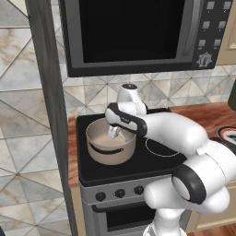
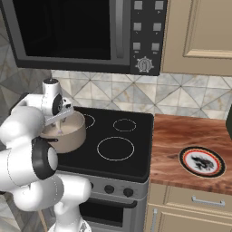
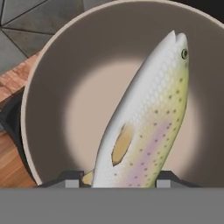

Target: Retrieve the frozen meat and place it in the pot on a burner. Then turn the burner on.

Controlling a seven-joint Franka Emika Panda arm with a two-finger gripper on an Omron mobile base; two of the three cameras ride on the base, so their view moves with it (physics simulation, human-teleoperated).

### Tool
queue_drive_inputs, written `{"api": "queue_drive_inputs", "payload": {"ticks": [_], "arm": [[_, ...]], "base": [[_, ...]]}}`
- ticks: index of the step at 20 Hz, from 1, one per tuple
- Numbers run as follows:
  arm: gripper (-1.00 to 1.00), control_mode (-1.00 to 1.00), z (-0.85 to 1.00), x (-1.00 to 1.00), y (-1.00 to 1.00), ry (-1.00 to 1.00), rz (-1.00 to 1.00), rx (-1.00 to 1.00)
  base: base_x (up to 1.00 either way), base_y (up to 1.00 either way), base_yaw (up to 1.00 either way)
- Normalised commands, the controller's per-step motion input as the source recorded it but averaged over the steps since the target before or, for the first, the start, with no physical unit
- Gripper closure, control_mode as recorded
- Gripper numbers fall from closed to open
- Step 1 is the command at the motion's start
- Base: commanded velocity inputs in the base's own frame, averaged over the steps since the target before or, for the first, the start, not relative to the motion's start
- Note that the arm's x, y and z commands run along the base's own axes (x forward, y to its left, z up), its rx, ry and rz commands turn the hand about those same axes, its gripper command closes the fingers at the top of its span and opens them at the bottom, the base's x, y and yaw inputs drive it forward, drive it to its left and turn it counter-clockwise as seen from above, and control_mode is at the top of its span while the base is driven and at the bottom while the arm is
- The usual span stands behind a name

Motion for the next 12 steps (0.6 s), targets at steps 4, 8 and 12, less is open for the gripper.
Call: {"api": "queue_drive_inputs", "payload": {"ticks": [4,8,12], "arm": [[1.0,-1.0,-0.19,0.06,0.0,0.0,0.0,0.0],[1.0,-1.0,-0.22,0.07,0.0,0.0,0.0,0.0],[1.0,-1.0,-0.24,0.02,0.0,0.0,0.0,0.0]], "base": [[0.0,0.0,0.0],[0.0,0.0,0.0],[0.0,0.0,0.0]]}}
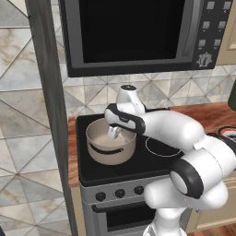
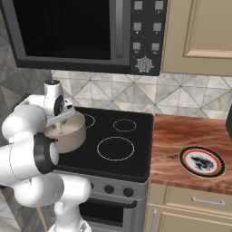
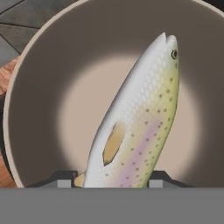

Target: Retrieve the frozen meat and place it in the pot on a burner. Then turn the burner on.

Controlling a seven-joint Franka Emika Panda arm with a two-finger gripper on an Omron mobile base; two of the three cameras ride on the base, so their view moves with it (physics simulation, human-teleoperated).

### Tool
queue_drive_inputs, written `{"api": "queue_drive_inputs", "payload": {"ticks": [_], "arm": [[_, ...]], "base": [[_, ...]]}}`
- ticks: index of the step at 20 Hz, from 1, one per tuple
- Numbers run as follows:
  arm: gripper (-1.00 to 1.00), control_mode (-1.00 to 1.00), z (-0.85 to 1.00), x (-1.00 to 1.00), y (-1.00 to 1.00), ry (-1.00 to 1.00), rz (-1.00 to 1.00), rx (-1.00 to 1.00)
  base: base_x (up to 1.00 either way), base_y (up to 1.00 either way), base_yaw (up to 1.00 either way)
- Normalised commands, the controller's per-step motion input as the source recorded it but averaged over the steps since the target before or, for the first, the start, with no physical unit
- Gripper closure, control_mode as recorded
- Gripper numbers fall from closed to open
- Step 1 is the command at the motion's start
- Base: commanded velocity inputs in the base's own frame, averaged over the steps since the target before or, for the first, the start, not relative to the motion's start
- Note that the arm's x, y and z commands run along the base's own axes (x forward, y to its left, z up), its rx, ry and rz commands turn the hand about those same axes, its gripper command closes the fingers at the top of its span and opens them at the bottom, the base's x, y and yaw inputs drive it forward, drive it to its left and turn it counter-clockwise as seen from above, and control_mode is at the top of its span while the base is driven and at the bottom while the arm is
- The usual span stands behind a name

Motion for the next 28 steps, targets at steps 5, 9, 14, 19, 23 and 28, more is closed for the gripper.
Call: {"api": "queue_drive_inputs", "payload": {"ticks": [5,9,14,19,23,28], "arm": [[1.0,-1.0,-0.3,0.0,0.0,0.0,0.0,0.0],[1.0,-1.0,-0.12,0.02,0.0,0.01,0.0,0.0],[1.0,-1.0,0.0,0.1,0.03,0.01,0.0,0.0],[1.0,-1.0,-0.01,0.07,0.06,0.01,0.0,0.0],[1.0,-1.0,-0.12,0.11,0.08,0.03,0.0,0.0],[1.0,-1.0,-0.18,0.04,0.03,0.01,0.0,0.0]], "base": [[0.0,0.0,0.0],[0.0,0.0,0.0],[0.0,0.0,0.0],[0.0,0.0,0.0],[0.0,0.0,0.0],[0.0,0.0,0.0]]}}
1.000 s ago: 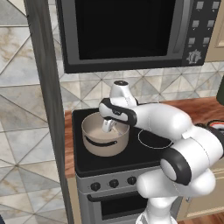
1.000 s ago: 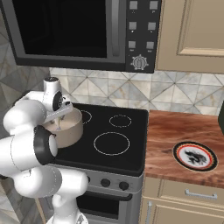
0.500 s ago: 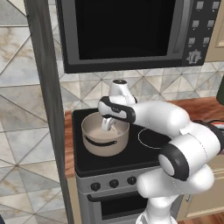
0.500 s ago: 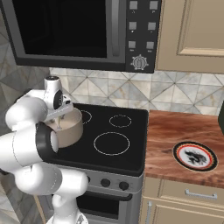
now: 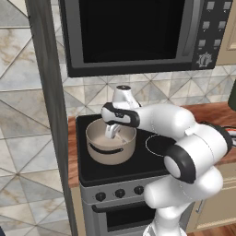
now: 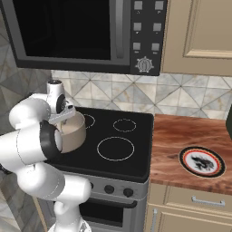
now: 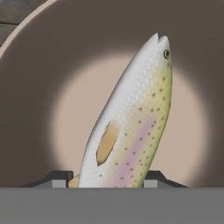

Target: Retrieve the frozen meat and place it in the pot on a burner. Then turn the burner on.

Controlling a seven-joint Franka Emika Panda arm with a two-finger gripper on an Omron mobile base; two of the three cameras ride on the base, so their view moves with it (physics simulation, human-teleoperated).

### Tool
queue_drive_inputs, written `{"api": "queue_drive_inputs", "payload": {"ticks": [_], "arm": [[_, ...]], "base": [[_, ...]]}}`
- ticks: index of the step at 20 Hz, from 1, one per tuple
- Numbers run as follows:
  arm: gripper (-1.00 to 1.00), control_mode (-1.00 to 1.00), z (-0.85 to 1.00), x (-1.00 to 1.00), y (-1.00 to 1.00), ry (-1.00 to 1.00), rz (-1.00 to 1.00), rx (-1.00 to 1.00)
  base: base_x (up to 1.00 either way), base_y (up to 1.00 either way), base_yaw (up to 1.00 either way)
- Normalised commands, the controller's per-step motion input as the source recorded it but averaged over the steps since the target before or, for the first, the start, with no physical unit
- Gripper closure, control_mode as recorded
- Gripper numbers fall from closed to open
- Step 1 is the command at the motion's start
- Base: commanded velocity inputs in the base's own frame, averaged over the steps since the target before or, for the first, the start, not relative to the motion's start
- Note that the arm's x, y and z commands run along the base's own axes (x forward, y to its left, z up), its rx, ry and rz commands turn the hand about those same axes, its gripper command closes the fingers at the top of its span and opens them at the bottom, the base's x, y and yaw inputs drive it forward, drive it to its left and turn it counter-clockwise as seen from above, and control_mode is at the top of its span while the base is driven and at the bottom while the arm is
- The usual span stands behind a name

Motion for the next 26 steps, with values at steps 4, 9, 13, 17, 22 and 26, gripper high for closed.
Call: {"api": "queue_drive_inputs", "payload": {"ticks": [4,9,13,17,22,26], "arm": [[1.0,-1.0,-0.2,0.01,0.0,0.0,0.0,0.0],[1.0,-1.0,-0.21,0.02,0.0,0.0,0.0,0.0],[1.0,-1.0,-0.24,0.0,0.0,0.0,0.0,0.0],[1.0,-1.0,-0.24,0.0,0.0,0.0,0.0,0.0],[1.0,-1.0,-0.17,0.0,0.0,0.0,0.0,0.0],[1.0,-1.0,-0.09,0.0,0.0,0.01,0.0,0.0]], "base": [[0.0,0.0,0.0],[0.0,0.0,0.0],[0.0,0.0,0.0],[0.0,0.0,0.0],[0.0,0.0,0.0],[0.0,0.0,0.0]]}}
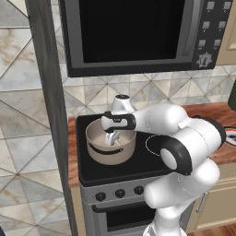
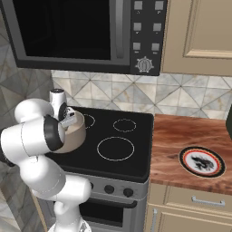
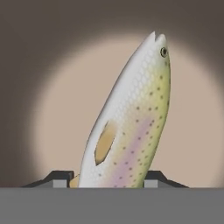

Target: Retrieve the frozen meat and place it in the pot on a burner. Then turn the burner on.

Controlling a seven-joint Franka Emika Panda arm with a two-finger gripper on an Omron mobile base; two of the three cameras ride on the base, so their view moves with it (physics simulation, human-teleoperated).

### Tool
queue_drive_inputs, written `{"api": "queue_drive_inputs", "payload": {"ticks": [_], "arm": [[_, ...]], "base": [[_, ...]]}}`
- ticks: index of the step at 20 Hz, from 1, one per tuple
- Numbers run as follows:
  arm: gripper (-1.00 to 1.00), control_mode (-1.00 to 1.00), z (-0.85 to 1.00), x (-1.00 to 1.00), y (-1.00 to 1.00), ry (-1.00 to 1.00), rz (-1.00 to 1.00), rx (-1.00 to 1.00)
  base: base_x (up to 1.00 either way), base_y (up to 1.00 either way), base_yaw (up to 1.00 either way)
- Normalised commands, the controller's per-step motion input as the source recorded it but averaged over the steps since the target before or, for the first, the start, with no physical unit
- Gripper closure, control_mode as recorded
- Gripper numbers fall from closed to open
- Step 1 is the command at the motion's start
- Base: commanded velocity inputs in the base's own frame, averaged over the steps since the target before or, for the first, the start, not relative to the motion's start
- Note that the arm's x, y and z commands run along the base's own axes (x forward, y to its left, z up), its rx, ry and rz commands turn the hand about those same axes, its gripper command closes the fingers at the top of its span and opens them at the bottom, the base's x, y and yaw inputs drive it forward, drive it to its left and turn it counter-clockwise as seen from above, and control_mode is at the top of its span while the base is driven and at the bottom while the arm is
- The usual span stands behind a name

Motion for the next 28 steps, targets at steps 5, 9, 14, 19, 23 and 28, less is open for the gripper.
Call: {"api": "queue_drive_inputs", "payload": {"ticks": [5,9,14,19,23,28], "arm": [[1.0,-1.0,-0.07,0.0,0.0,0.0,0.0,0.0],[-1.0,-1.0,-0.03,0.0,0.0,0.0,0.0,0.0],[-1.0,-1.0,0.0,0.0,0.0,0.0,0.0,0.0],[-1.0,-1.0,0.0,0.0,0.0,0.0,0.0,0.0],[-1.0,-1.0,0.04,0.0,0.0,0.0,0.0,0.0],[-1.0,-1.0,0.3,0.0,0.0,0.0,0.0,0.0]], "base": [[0.0,0.0,0.0],[0.0,0.0,0.0],[0.0,0.0,0.0],[0.0,0.0,0.0],[0.0,0.0,0.0],[0.0,0.0,0.0]]}}
